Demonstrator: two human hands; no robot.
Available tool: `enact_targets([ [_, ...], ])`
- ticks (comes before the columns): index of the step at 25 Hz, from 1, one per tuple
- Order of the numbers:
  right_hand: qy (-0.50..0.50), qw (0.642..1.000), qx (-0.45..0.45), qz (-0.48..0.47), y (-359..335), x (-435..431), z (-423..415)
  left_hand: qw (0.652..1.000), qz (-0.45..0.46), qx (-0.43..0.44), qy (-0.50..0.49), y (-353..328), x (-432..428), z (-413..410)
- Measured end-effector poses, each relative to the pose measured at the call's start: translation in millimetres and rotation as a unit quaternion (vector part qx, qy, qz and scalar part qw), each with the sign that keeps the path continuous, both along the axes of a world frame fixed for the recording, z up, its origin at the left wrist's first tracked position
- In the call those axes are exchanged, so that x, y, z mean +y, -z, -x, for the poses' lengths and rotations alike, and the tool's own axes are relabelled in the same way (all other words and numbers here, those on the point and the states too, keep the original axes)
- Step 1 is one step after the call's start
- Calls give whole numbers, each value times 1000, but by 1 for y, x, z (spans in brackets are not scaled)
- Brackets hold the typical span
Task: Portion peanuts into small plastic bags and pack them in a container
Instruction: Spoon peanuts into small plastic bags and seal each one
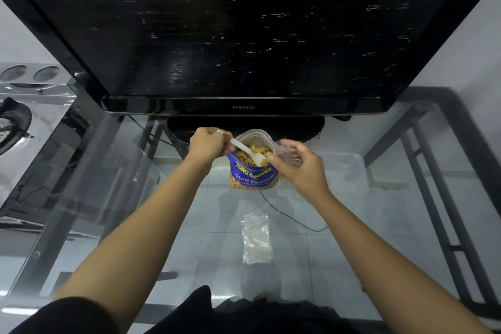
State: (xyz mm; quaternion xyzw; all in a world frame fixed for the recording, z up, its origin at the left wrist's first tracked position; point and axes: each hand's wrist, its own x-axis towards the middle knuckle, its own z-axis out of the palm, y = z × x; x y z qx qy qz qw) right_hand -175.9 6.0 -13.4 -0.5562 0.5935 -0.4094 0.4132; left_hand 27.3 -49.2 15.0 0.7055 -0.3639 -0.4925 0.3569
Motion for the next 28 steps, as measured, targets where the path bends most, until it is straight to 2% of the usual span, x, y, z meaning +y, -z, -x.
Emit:
enact_targets([
  [4, -9, 1000, 10, -6, -1, 0, 1, 995, -15, 93, -19, 1, 3, 0],
  [10, 10, 999, 31, 6, -6, -2, 2, 988, 2, 143, -59, 6, 0, -15],
  [13, 3, 993, 112, 37, -10, -8, 3, 983, 21, 165, -81, 7, -2, -29],
  [17, -38, 967, 239, 82, -16, -20, -6, 979, 59, 173, -93, -12, -7, -42],
  [20, -41, 969, 226, 94, -22, -23, -18, 982, 109, 145, -62, -39, -9, -38],
  [23, -16, 979, 170, 112, -26, -23, -30, 976, 213, -1, 50, -72, 3, -21],
  [24, -8, 982, 146, 115, -28, -23, -33, 953, 274, -82, 95, -84, 12, -15],
  [25, 1, 985, 121, 121, -29, -22, -36, 914, 343, -168, 138, -95, 23, -9],
  [26, 11, 986, 97, 132, -30, -21, -39, 857, 416, -245, 180, -105, 35, -2],
  [28, 28, 985, 58, 158, -32, -19, -42, 744, 525, -331, 246, -116, 56, 5],
])
